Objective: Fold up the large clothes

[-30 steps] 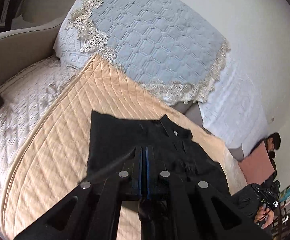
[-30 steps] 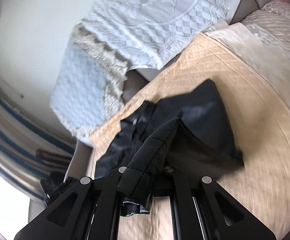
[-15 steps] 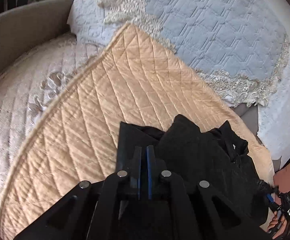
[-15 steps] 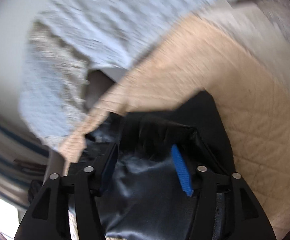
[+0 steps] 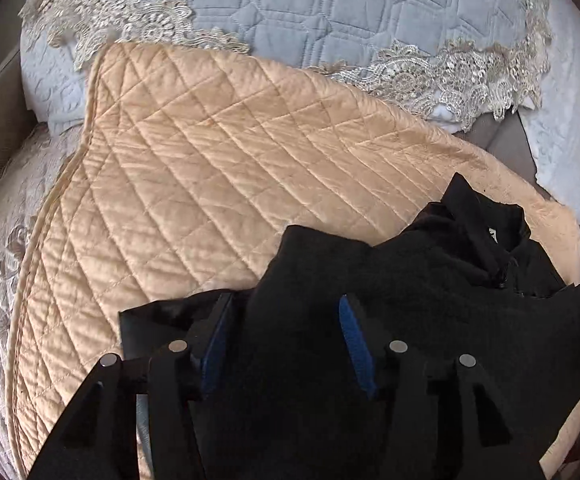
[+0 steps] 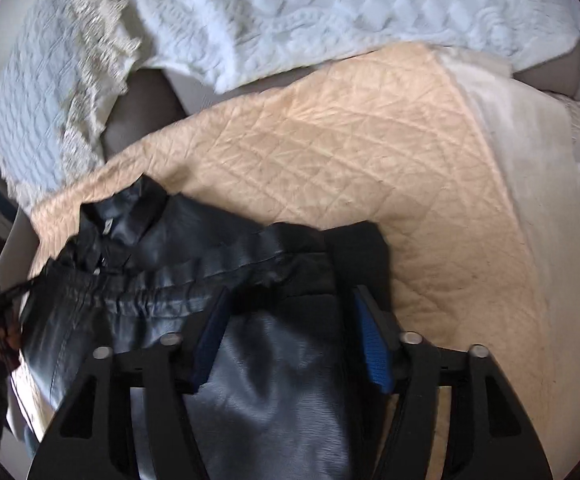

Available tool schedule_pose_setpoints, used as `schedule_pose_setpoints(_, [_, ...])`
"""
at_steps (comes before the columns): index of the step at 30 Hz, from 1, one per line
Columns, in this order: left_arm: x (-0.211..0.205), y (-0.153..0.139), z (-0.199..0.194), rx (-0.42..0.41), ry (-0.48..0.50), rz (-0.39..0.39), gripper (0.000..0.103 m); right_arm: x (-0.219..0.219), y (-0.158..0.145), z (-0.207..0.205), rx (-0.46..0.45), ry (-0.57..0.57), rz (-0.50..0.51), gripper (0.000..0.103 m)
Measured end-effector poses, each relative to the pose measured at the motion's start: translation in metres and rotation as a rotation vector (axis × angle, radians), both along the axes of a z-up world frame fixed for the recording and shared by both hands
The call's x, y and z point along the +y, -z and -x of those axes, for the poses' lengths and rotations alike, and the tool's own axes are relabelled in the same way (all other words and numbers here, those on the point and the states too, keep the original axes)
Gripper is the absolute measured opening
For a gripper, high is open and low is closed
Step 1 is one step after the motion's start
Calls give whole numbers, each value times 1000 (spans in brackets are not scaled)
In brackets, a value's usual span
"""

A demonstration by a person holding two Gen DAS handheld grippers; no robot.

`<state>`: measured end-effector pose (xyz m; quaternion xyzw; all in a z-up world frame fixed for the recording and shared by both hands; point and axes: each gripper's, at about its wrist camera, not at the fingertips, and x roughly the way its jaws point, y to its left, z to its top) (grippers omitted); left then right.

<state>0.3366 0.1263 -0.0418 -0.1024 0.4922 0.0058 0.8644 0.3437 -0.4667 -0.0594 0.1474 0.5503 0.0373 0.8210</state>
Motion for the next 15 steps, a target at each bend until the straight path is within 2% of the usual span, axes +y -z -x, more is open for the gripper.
schedule_pose_setpoints(1, [-3, -2, 2, -13, 8, -18, 35, 4, -2, 2, -6, -11, 26, 19])
schedule_pose_setpoints(3, [-8, -8, 9, -52, 28, -39, 9, 10, -10, 5, -37, -33, 40, 9])
schedule_pose_setpoints(4, [-8, -13, 15, -76, 29, -45, 5, 13, -16, 7, -62, -36, 44, 8])
schedule_pose_setpoints(11, [-8, -95, 71, -403, 21, 8, 3, 15, -91, 21, -346, 9, -3, 7])
schedule_pose_setpoints(13, [-6, -109, 71, -455, 2, 1, 3, 15, -96, 9, -374, 39, 8, 7])
schedule_pose_setpoints(15, [-4, -109, 55, -467, -32, -39, 3, 12, -82, -13, -343, 81, 22, 7])
